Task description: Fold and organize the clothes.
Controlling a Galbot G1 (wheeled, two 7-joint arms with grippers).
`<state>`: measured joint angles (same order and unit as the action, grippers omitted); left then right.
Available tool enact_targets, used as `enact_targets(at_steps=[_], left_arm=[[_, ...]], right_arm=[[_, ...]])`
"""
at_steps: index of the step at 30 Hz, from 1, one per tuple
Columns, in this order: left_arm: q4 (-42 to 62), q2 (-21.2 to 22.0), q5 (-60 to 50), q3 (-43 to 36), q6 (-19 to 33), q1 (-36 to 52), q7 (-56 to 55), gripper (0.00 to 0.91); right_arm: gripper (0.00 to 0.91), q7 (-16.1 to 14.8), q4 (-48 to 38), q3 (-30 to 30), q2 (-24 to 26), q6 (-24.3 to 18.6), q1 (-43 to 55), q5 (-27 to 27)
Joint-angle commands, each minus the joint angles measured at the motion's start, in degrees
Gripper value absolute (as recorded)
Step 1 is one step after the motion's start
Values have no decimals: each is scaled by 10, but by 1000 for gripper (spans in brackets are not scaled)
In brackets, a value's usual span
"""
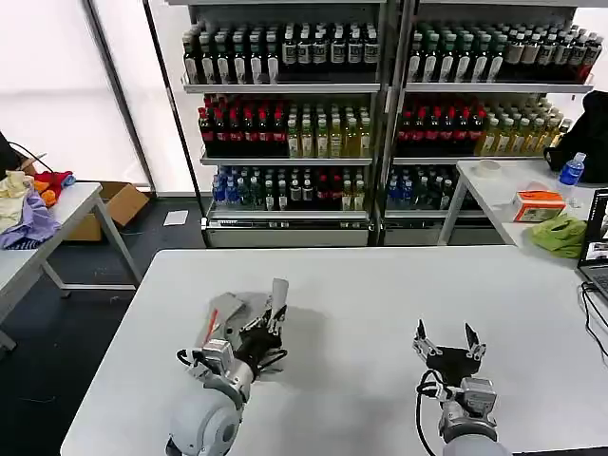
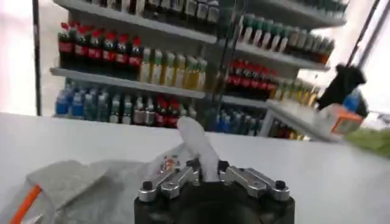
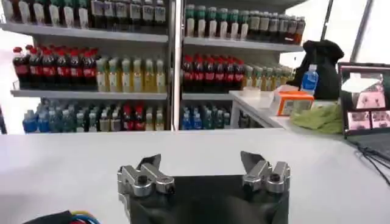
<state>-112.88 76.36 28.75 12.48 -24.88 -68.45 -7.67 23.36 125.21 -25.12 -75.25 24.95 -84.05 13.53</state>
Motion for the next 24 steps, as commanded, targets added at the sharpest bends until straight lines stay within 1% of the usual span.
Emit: enact_targets(at_steps=[1, 2, 5, 6, 9, 10, 12, 14, 16, 17, 20, 21, 23, 24], left_arm=[[-29, 8, 114, 5, 35, 9, -7, 907], [-29, 1, 115, 13, 35, 8, -11, 907], [-34, -13, 116, 35, 34, 5, -19, 907], [-34, -17, 113, 44, 33, 5, -23, 907], [-27, -34, 84, 70, 15, 8, -42, 907], [-20, -41, 68, 83, 12, 9, -45, 907], [-7, -52, 51, 103, -4, 10, -62, 907], [-5, -66, 47, 121, -17, 9, -75, 907], [-7, -73, 45, 134, -28, 5, -81, 907], [-9, -75, 45, 138, -31, 2, -83, 907], [-19, -74, 42, 145, -40, -9, -85, 907], [-19, -73, 35, 146, -40, -13, -85, 907], [-20, -71, 25, 146, -41, -20, -85, 907], [-19, -71, 23, 147, -41, -22, -86, 907]], right_arm=[[907, 3, -19, 16, -1, 21, 26, 52], [907, 8, -22, 23, -1, 26, 36, 79], [907, 19, -30, 32, -2, 37, 61, 120], [907, 21, -33, 37, -1, 41, 69, 146], [907, 25, -36, 58, 5, 50, 93, 191], [907, 27, -39, 72, 9, 57, 106, 221], [907, 28, -43, 88, 16, 65, 124, 247], [907, 29, -46, 108, 23, 82, 145, 291], [907, 22, -46, 123, 34, 84, 159, 360], [907, 25, -44, 132, 38, 84, 163, 383], [907, 34, -46, 164, 45, 85, 168, 394], [907, 44, -49, 180, 48, 85, 169, 394], [907, 57, -54, 192, 49, 84, 170, 395], [907, 69, -59, 205, 51, 84, 172, 408]])
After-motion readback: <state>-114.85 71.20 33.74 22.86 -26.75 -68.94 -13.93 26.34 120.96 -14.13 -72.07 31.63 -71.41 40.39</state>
